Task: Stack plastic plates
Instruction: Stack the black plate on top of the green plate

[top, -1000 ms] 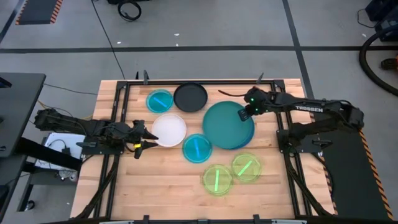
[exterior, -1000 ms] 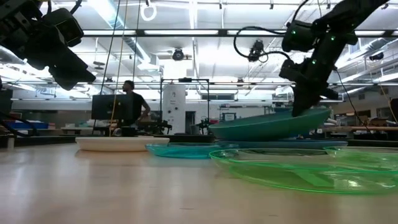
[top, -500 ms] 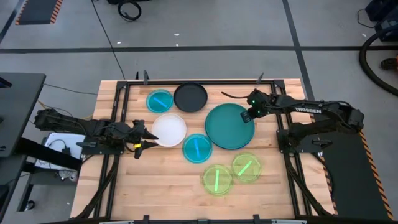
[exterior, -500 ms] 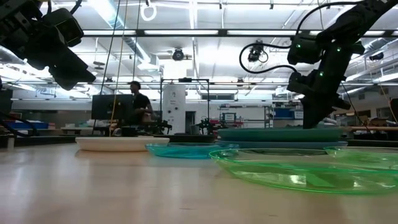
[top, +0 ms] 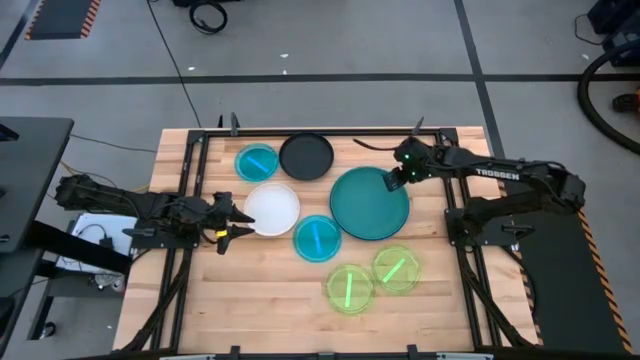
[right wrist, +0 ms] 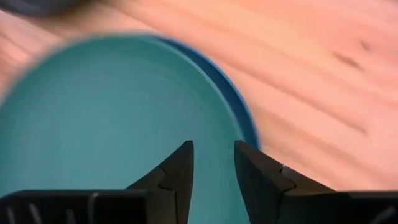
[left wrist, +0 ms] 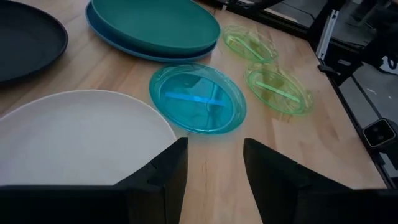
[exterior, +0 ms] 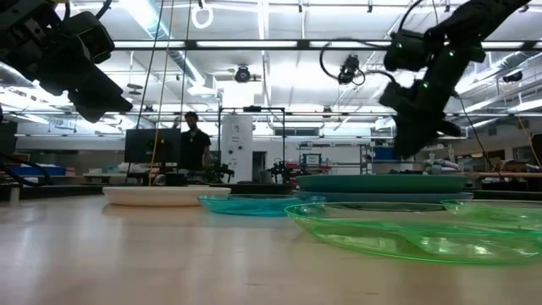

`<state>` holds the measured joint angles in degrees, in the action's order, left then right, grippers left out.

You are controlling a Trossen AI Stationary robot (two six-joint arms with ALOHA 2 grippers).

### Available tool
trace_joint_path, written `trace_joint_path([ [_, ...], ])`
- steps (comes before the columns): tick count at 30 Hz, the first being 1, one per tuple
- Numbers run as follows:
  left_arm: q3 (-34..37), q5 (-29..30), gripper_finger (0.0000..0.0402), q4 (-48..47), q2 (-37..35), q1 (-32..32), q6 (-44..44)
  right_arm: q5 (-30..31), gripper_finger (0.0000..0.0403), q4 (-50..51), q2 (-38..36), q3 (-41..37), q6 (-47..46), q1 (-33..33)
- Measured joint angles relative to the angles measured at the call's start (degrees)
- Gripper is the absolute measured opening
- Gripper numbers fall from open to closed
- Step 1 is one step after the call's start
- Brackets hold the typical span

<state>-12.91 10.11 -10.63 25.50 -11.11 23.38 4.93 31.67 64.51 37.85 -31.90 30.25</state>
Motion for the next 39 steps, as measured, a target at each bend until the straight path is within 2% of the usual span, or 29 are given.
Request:
trace_joint_path([
  [6,0.0,1.24,0.0162,0.04,0.0,0.02,0.02,0.11,0.0125,-5.66,0.0,1.53,0.31,-3.42],
  [11,0.0,3.23,0.0162,0.04,0.0,0.02,0.0,2.81,0.0124,-9.54,0.77,1.59,0.59,-7.25],
  [18,0.0,6.14,0.0162,0.11,0.02,0.07,-0.33,2.98,0.0124,-14.1,8.9,3.19,0.44,-12.01],
  [24,0.0,8.4,0.0162,1.08,0.0,0.07,-2.03,4.86,0.0124,-14.42,19.0,13.47,4.3,-15.63],
  [33,0.0,8.54,0.0162,0.97,0.01,0.07,-2.16,5.04,0.0124,-14.05,34.72,31.65,16.1,-17.84],
  [39,0.0,4.33,0.0162,-1.99,0.0,0.02,1.55,4.52,0.0124,-13.77,43.12,40.85,24.24,-18.13],
])
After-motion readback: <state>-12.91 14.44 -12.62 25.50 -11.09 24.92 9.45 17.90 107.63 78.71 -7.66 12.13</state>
